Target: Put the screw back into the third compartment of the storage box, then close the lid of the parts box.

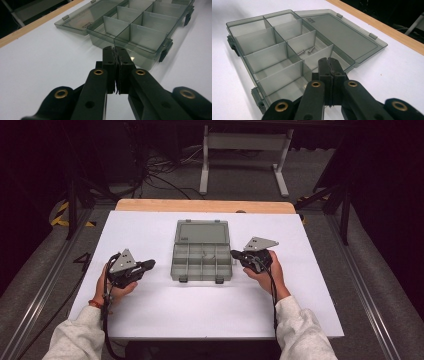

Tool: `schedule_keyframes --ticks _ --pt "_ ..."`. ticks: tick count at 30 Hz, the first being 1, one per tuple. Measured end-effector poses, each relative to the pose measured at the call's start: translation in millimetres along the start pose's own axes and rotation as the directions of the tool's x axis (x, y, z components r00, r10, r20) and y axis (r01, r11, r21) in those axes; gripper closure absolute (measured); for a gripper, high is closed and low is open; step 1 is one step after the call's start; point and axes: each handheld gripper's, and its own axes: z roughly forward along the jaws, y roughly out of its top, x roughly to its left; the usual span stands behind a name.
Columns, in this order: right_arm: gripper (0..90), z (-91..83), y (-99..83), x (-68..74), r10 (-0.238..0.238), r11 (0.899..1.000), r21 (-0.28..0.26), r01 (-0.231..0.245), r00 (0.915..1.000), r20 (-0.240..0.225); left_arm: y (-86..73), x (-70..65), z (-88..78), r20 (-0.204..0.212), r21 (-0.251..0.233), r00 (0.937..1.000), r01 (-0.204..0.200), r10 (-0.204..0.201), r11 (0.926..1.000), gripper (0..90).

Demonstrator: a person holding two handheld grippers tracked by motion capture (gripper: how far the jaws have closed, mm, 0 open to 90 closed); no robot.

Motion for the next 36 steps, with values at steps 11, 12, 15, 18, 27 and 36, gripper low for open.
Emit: schedule_keyframes --ticks 11,12,15,18,27,36 --pt "90.0 4.1 -3.0 -3.8 0.019 1.0 0.011 -0.019 0.9996 0.021 6.8 9.3 17.4 0.03 0.013 0.9994 0.018 -0.018 0.9998 89.8" --pt "90.0 4.1 -3.0 -3.8 0.019 1.0 0.011 -0.019 0.9996 0.021 6.8 9.3 17.4 0.03 0.013 0.9994 0.018 -0.018 0.9998 89.8" --pt "90.0 4.0 -3.4 -4.7 0.025 1.0 0.006 -0.025 0.9994 0.022 9.1 11.3 21.2 0.02 0.019 0.9997 0.013 -0.014 0.9997 89.9" --pt "90.0 4.2 -3.8 -4.9 0.03 1.0 0.003 -0.03 0.9994 0.017 11.6 13.7 23.7 0.014 0.017 0.9998 0.017 -0.018 0.9997 89.9" --pt "90.0 5.3 -5.5 -7.1 0.046 0.999 0.006 -0.046 0.9987 0.02 18.7 17.2 34.2 0.004 0.034 0.9999 0.011 -0.012 0.9993 89.8" --pt "90.0 12.7 -7.0 -18.8 0.016 0.997 0.068 -0.02 0.9984 0.054 28.9 32.0 50.4 -0.015 0.078 0.9998 0.016 -0.015 0.9968 89.8"
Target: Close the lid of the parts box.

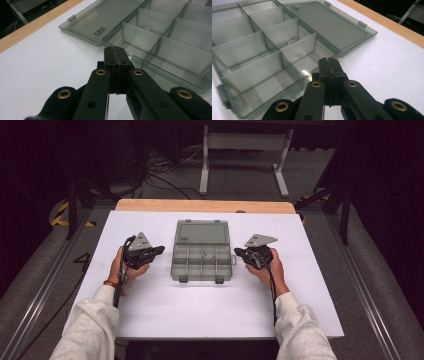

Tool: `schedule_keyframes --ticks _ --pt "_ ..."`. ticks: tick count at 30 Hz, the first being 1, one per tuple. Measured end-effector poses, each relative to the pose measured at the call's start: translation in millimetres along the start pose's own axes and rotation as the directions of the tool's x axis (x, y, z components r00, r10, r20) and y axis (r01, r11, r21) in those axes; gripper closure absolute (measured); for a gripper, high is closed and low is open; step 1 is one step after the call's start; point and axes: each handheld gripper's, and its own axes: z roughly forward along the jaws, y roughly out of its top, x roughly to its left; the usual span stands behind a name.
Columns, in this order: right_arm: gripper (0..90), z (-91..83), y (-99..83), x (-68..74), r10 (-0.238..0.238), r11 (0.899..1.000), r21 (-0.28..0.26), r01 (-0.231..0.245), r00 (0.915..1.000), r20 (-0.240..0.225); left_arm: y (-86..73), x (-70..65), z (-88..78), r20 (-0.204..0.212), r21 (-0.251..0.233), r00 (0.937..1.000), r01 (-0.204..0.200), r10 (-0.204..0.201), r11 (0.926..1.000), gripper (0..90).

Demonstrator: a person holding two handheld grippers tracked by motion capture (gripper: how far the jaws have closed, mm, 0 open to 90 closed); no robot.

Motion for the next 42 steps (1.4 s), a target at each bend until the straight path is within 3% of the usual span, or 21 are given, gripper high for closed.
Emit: schedule_keyframes --ticks 6,11,19,24,30,35,42 --pt "90.0 6.4 -1.4 -8.4 -0.027 0.998 0.052 0.025 0.9991 0.033 5.4 11.2 7.4 -0.005 0.007 0.9996 0.029 -0.029 0.9996 89.8" --pt "90.0 11.3 2.8 -26.6 0.045 0.997 0.054 -0.047 0.9983 0.038 8.7 15.6 18.7 -0.018 0.039 0.9994 0.031 -0.03 0.9988 89.8" --pt "90.0 34.3 15.2 -31.3 0.021 0.991 0.127 -0.028 0.9985 0.049 12.4 24.8 31.0 -0.019 0.073 0.9984 0.054 -0.053 0.9959 89.8" --pt "90.0 50.2 19.1 -34.6 0.004 0.981 0.196 -0.013 0.9988 0.048 14.0 27.8 43.0 -0.011 0.104 0.9976 0.069 -0.069 0.9922 89.8" --pt "90.0 68.7 27.6 -43.4 -0.008 0.964 0.266 -0.006 0.9986 0.052 18.8 31.5 54.5 -0.033 0.126 0.9968 0.077 -0.073 0.9891 89.6" --pt "90.0 82.1 29.2 -44.8 -0.038 0.943 0.331 0.021 0.9983 0.044 19.6 33.7 67.4 -0.043 0.171 0.9965 0.078 -0.071 0.9821 89.5" --pt "90.0 85.5 31.4 -46.0 -0.038 0.94 0.34 0.027 0.9989 0.027 19.9 31.9 77.9 -0.031 0.195 0.9975 0.068 -0.063 0.9785 89.5"
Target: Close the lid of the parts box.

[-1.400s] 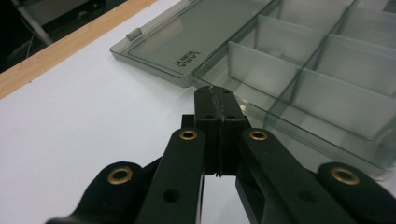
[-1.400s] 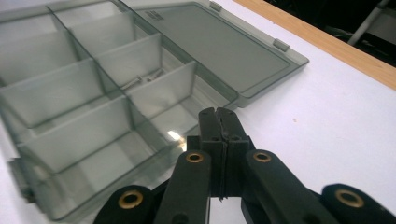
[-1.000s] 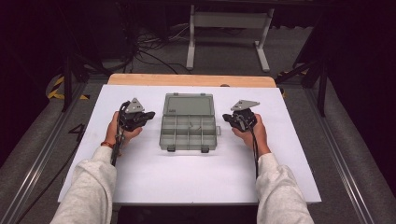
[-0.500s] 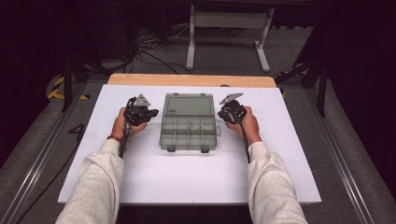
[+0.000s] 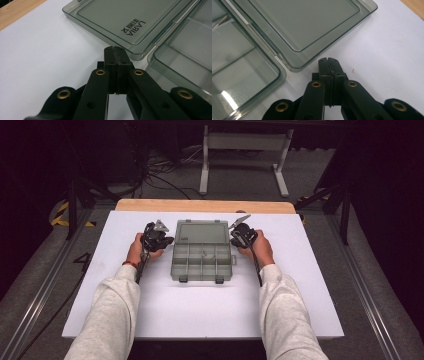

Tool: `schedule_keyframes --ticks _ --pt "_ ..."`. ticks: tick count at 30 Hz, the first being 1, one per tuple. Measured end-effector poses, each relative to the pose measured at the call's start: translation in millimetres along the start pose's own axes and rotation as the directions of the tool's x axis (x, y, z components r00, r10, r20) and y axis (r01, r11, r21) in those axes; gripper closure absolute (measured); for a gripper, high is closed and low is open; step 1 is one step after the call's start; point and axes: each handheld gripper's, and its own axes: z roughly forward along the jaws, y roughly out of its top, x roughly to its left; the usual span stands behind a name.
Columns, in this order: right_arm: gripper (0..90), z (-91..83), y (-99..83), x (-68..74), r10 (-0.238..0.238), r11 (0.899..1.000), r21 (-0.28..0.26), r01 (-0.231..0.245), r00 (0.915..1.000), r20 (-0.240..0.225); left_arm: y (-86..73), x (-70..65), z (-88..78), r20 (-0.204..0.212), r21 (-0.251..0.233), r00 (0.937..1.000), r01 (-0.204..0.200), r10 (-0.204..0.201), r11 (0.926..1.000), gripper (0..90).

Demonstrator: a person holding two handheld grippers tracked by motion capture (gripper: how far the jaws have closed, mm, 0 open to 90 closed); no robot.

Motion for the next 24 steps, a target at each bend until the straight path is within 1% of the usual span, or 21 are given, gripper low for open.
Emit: schedule_keyframes --ticks 5,7,8,9,11,14,16,21,22,23,24 --pt "90.0 2.0 3.1 -0.4 -0.018 1.0 0.008 0.018 0.9998 -0.007 -2.4 0.2 6.8 0.001 0.028 1.0 0.0 0.0 0.9996 89.0" --pt "90.0 2.4 2.8 -1.7 -0.019 1.0 0.002 0.019 0.9997 -0.015 -2.9 0.6 7.9 -0.001 0.022 1.0 0.008 -0.008 0.9997 88.6" --pt "90.0 2.6 2.5 -2.1 -0.017 1.0 -0.002 0.017 0.9997 -0.017 -2.9 1.4 8.5 -0.002 0.019 1.0 0.005 -0.005 0.9998 88.5" --pt "90.0 2.8 2.1 -2.8 -0.012 1.0 -0.006 0.012 0.9997 -0.02 -3.0 1.8 9.3 0.0 0.014 0.9999 0.014 -0.014 0.9998 88.6" --pt "90.0 3.3 1.3 -4.4 -0.013 1.0 -0.016 0.013 0.9995 -0.029 -1.9 2.1 10.5 -0.012 0.014 0.9999 0.012 -0.012 0.9998 88.5" --pt "90.0 3.7 1.1 -5.9 -0.008 1.0 -0.02 0.007 0.9993 -0.037 -0.8 3.5 12.9 -0.019 0.008 0.9997 0.013 -0.013 0.9999 88.7" --pt "90.0 4.2 1.3 -6.1 -0.009 1.0 -0.022 0.008 0.9993 -0.036 0.1 5.0 14.5 -0.015 0.002 0.9995 0.028 -0.027 0.9996 88.6" --pt "90.0 5.7 0.9 -7.7 0.003 0.999 -0.039 -0.004 0.9993 -0.038 5.6 6.4 19.1 -0.034 0.011 0.9991 0.026 -0.026 0.9996 87.8" --pt "90.0 6.4 0.5 -8.1 0.013 0.999 -0.048 -0.015 0.9992 -0.038 7.0 7.8 21.0 -0.029 0.009 0.9987 0.041 -0.041 0.9991 87.8" --pt "90.0 6.8 0.1 -8.6 0.018 0.998 -0.054 -0.02 0.9991 -0.038 7.0 7.8 21.0 -0.029 0.009 0.9987 0.041 -0.041 0.9991 87.5" --pt "90.0 6.8 0.1 -8.6 0.018 0.998 -0.054 -0.02 0.9991 -0.038 7.2 8.9 21.9 -0.026 0.005 0.9979 0.059 -0.058 0.9983 87.5"
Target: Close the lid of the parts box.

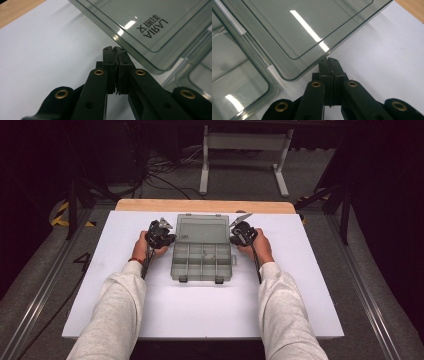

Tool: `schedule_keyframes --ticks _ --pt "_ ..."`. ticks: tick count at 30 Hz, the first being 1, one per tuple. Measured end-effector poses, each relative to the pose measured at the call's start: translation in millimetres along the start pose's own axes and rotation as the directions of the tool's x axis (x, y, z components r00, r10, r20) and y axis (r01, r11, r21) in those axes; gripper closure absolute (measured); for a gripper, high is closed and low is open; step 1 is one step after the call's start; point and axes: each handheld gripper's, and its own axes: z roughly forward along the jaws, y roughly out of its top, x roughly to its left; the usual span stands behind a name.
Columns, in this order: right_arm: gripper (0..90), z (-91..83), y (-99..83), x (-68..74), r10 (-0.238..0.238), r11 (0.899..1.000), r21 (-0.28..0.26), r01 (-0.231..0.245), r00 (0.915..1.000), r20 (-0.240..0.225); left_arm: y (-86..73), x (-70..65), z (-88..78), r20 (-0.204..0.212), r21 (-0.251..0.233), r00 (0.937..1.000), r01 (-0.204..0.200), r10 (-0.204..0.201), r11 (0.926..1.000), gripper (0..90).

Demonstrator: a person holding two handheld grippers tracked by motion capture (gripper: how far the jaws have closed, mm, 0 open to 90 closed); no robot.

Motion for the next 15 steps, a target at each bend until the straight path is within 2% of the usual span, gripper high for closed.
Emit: schedule_keyframes --ticks 3,8,15 --pt "90.0 1.2 -1.8 -2.7 0.024 0.999 -0.021 -0.024 0.9996 -0.012 2.1 0.4 3.2 -0.002 -0.01 0.9993 0.038 -0.038 0.9992 87.6" --pt "90.0 2.4 -0.2 -1.0 0.025 0.999 -0.021 -0.024 0.9997 0.008 5.1 0.2 4.9 -0.009 -0.002 0.9992 0.039 -0.039 0.9992 87.5" --pt "90.0 3.7 -1.7 -1.4 0.054 0.997 -0.047 -0.054 0.9984 0.015 4.4 2.0 6.0 -0.01 -0.02 0.9976 0.068 -0.068 0.9975 85.0"
